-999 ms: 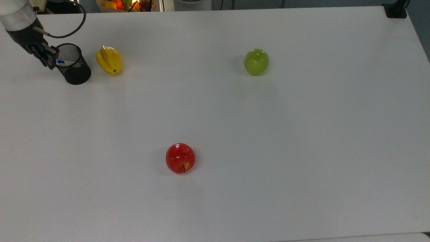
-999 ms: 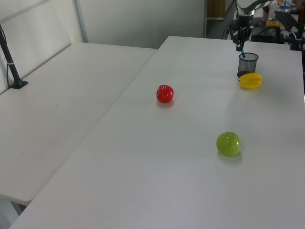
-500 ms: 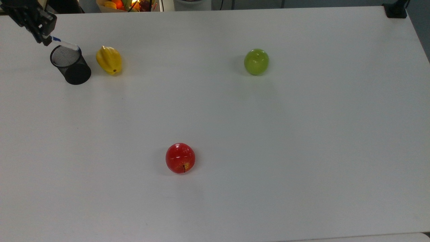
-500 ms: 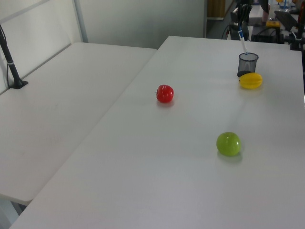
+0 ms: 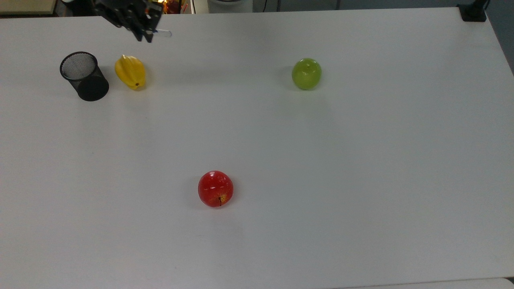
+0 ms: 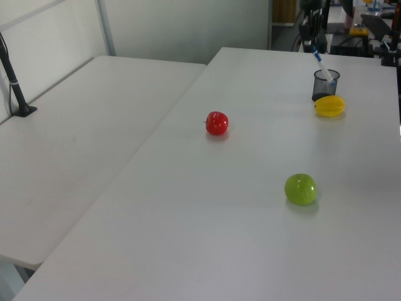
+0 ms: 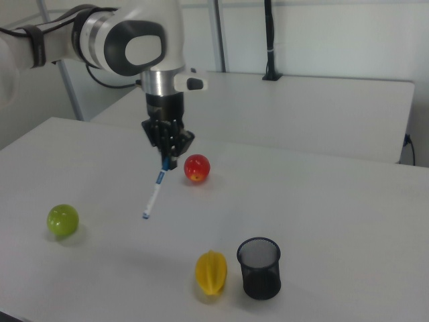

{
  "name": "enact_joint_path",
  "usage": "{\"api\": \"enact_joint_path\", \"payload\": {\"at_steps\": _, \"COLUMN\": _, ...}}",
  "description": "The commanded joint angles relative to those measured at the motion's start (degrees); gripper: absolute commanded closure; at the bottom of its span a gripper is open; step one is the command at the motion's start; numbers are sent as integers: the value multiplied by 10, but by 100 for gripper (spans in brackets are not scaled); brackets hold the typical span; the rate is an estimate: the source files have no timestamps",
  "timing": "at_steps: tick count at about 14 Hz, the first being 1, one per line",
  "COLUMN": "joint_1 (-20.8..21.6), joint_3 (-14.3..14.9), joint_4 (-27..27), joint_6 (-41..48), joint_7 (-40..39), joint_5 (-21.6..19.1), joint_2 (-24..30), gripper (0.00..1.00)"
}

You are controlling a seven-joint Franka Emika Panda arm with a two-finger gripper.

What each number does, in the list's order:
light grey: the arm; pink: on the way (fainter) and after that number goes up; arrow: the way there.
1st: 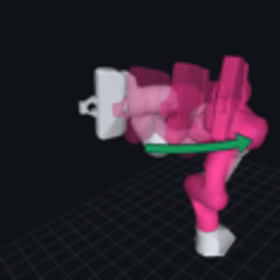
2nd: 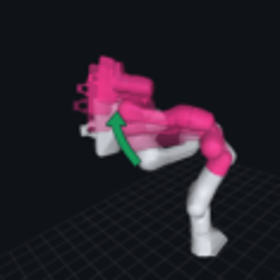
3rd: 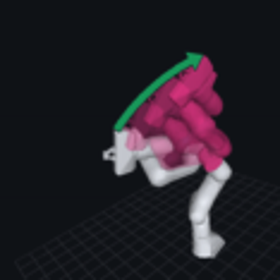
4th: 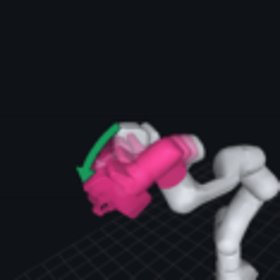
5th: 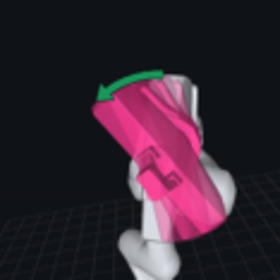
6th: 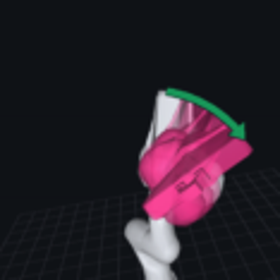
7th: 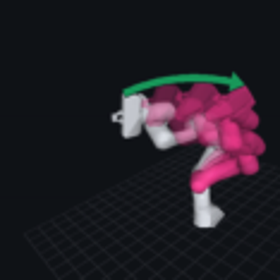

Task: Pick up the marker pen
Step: 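Lift the marker pen up out of the pen cup, then carry the held marker toward the green apple and lower it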

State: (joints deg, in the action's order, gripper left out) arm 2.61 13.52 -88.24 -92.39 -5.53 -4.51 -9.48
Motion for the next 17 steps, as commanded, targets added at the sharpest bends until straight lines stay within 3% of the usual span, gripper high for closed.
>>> {"api": "enact_joint_path", "payload": {"at_steps": 1, "joint_1": 48, "joint_3": -9, "joint_4": -36, "joint_6": 46, "joint_7": 3, "joint_5": 5, "joint_2": -8, "gripper": 88}}
{"api": "enact_joint_path", "payload": {"at_steps": 6, "joint_1": 74, "joint_3": -25, "joint_4": -33, "joint_6": 38, "joint_7": -7, "joint_5": 27, "joint_2": -97, "gripper": 88}}
{"api": "enact_joint_path", "payload": {"at_steps": 9, "joint_1": 74, "joint_3": -53, "joint_4": -31, "joint_6": 34, "joint_7": -2, "joint_5": 52, "joint_2": -139, "gripper": 87}}
{"api": "enact_joint_path", "payload": {"at_steps": 13, "joint_1": 75, "joint_3": -65, "joint_4": -31, "joint_6": -37, "joint_7": 31, "joint_5": 56, "joint_2": -173, "gripper": 80}}
{"api": "enact_joint_path", "payload": {"at_steps": 15, "joint_1": 74, "joint_3": -70, "joint_4": -31, "joint_6": -51, "joint_7": 46, "joint_5": 66, "joint_2": -179, "gripper": 68}}
{"api": "enact_joint_path", "payload": {"at_steps": 17, "joint_1": 74, "joint_3": -71, "joint_4": -31, "joint_6": -65, "joint_7": 52, "joint_5": 71, "joint_2": -179, "gripper": 39}}
